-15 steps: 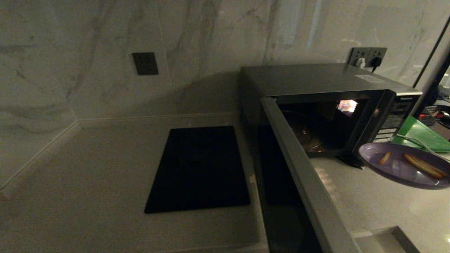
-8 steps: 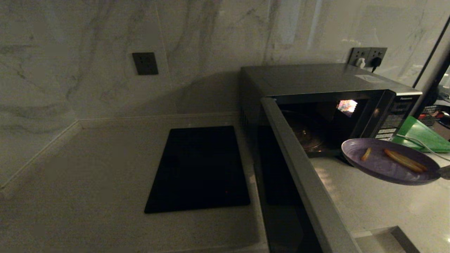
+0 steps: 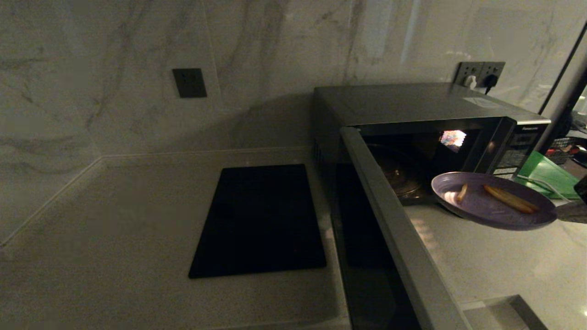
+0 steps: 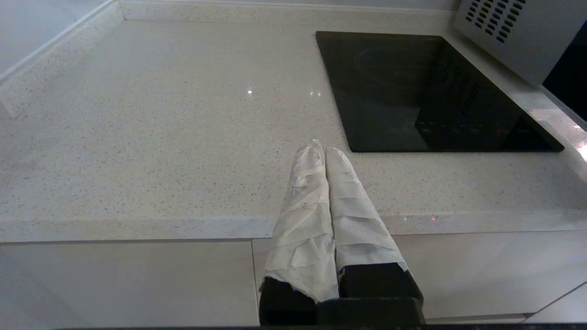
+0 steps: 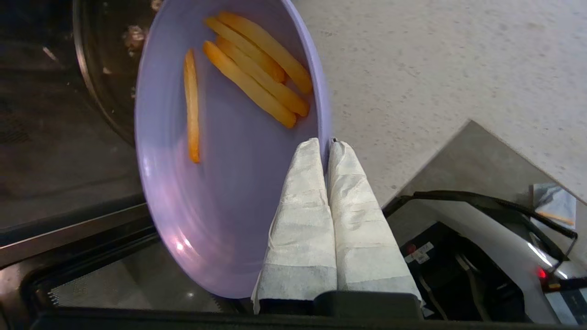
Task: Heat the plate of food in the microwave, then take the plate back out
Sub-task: Put the plate in the microwave oven
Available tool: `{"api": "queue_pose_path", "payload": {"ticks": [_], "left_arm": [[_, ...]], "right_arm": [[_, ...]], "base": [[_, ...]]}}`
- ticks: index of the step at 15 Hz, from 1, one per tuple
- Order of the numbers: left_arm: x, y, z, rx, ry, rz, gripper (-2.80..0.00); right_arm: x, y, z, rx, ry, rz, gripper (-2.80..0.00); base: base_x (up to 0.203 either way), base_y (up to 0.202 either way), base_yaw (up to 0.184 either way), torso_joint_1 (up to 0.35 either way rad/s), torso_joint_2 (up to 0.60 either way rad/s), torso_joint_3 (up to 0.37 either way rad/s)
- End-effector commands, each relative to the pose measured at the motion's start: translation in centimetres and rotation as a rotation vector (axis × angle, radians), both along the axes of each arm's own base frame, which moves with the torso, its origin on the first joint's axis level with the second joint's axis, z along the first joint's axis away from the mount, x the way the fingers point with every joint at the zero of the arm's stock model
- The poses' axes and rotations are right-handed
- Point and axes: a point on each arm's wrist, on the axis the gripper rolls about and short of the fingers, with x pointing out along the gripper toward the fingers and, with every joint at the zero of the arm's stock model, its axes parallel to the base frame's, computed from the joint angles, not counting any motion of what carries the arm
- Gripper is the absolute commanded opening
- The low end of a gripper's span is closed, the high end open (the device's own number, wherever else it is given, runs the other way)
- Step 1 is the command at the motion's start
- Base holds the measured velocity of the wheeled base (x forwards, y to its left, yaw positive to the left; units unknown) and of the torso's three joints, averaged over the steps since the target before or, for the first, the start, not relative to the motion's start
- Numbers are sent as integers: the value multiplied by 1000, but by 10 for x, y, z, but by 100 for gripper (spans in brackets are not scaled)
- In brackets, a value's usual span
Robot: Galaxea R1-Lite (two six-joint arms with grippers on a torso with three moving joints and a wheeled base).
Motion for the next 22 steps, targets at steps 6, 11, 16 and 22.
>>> {"api": "queue_pose_path", "payload": {"ticks": [6, 11, 16, 22], "left_arm": [[0, 0, 0, -1, 0, 2, -280], [0, 0, 0, -1, 1, 2, -280], [0, 0, 0, -1, 1, 2, -280], [0, 0, 0, -1, 1, 2, -280]], "right_arm": [[35, 11, -3, 18, 35, 80, -280], [48, 14, -7, 24, 50, 105, -280], [59, 15, -5, 37, 35, 139, -280], [85, 36, 3, 33, -3, 227, -280]], "base": [[0, 0, 0, 0, 0, 0], [0, 0, 0, 0, 0, 0], [0, 0, 0, 0, 0, 0], [0, 0, 0, 0, 0, 0]]}}
